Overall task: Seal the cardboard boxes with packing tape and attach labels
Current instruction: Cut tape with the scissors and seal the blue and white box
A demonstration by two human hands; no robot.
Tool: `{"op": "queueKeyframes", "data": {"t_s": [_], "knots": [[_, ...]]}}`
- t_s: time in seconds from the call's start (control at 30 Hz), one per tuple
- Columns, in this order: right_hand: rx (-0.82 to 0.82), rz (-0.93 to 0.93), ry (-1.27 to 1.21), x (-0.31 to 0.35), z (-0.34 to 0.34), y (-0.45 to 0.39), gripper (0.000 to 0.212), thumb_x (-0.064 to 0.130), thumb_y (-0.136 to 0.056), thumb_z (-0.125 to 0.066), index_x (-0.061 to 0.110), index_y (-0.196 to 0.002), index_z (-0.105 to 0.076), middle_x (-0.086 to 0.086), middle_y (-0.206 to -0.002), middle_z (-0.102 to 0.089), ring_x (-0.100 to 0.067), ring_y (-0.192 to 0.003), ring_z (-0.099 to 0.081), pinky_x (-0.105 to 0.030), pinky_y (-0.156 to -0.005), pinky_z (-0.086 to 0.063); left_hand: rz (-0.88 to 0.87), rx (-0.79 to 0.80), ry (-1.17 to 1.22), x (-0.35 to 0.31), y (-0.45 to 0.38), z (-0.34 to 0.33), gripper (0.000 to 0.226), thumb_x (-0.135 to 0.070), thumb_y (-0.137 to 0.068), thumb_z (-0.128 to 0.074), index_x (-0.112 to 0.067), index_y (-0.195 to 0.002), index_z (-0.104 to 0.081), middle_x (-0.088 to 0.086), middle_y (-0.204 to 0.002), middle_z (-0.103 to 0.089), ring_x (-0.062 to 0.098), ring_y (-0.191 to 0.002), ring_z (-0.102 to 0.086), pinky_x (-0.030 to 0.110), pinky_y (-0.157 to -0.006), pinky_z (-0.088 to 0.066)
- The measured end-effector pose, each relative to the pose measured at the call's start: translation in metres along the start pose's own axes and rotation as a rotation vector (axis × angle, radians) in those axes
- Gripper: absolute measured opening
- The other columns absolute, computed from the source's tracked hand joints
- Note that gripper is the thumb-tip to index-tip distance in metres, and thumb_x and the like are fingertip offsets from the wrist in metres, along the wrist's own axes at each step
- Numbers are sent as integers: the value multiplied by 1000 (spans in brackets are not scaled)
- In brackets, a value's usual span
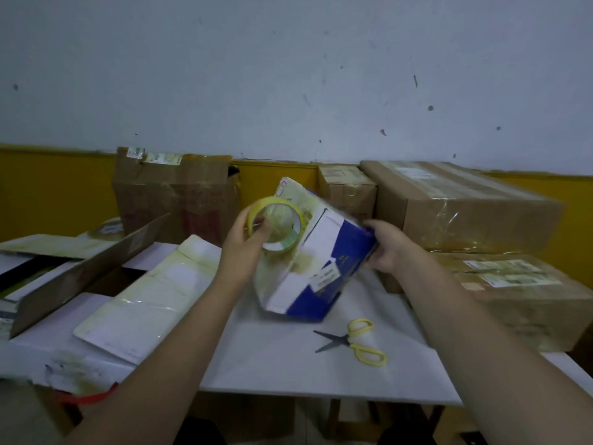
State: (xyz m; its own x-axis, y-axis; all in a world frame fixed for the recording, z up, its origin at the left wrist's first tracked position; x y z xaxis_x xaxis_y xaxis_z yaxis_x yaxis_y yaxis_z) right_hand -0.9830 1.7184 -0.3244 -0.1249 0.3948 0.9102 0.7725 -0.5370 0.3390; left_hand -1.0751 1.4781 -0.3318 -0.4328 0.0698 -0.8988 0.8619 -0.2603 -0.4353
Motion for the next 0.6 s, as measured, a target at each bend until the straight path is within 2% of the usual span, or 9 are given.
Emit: {"op": "queueKeyframes", "data": {"t_s": [0.07,0.17,0.27,0.33,0.4,0.47,0.5,0.53,0.6], "knots": [[-3,-36,-26,-23,1,-6,22,13,-104,-42,9,-93,-61,-10,-76,-71,-20,-66,-69,-32,-50,-59,115,-82,203,11,7,-1,39,-11,-95,-63,-27,-130,-57,-3,-119,-67,10,-106,-66,20,-75,-56],[14,70,207,-46,-5,-9,13,12,-99,-53,10,-96,-65,-11,-89,-76,-25,-84,-71,-36,-65,-61,226,-130,319,23,5,-7,28,-6,-92,-55,-21,-115,-63,9,-121,-67,27,-112,-66,27,-71,-57],[-77,230,349,-31,-2,-14,13,10,-98,-53,13,-99,-66,-14,-102,-73,-32,-95,-69,-45,-83,-58,230,-158,255,20,0,-13,23,-8,-92,-53,-24,-104,-63,6,-116,-69,27,-109,-66,40,-85,-58],[-190,361,466,-7,10,-16,22,11,-97,-51,13,-110,-69,-13,-106,-72,-32,-96,-68,-39,-79,-56,215,-140,195,21,-2,-17,21,-13,-91,-53,-28,-101,-63,4,-117,-69,25,-112,-64,45,-95,-52],[-225,440,547,18,17,-12,25,15,-96,-48,15,-105,-72,-12,-105,-71,-30,-96,-66,-38,-81,-52,190,-119,141,25,-6,-22,22,-21,-87,-52,-36,-95,-65,-1,-118,-69,19,-114,-64,43,-95,-49],[-240,440,710,38,19,0,30,22,-102,-43,8,-99,-69,-15,-104,-68,-31,-96,-61,-38,-84,-46,202,-106,144,27,-8,-27,22,-20,-88,-49,-34,-96,-63,-2,-116,-70,15,-110,-66,41,-90,-49],[-262,451,838,49,20,6,34,26,-105,-40,5,-103,-67,-16,-108,-67,-32,-100,-59,-35,-85,-43,213,-107,156,29,-9,-29,22,-15,-93,-46,-30,-102,-60,-1,-116,-69,13,-108,-66,40,-87,-49],[-273,501,931,59,20,9,34,26,-106,-40,5,-113,-66,-16,-117,-65,-31,-108,-58,-32,-86,-41,230,-103,163,30,-9,-32,22,-10,-98,-42,-24,-108,-57,-1,-116,-68,11,-106,-65,40,-85,-49],[-231,631,978,73,18,15,34,11,-101,-47,12,-132,-60,-10,-137,-59,-27,-122,-55,-28,-91,-41,269,-90,177,33,-10,-39,25,-8,-102,-37,-16,-119,-53,-1,-119,-65,0,-97,-61,38,-80,-55]]}}
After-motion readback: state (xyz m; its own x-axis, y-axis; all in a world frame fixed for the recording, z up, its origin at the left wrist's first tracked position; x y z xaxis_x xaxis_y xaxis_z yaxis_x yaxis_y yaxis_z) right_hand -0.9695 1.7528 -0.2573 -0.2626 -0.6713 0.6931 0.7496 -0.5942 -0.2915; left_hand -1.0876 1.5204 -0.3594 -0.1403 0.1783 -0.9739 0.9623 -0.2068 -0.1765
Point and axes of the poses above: each hand's wrist, its own y-axis away from the middle knuckle, its own z-axis out of the back of the hand, x = y × z, the point moved 3 cm from there along -y, towards the middle knuckle
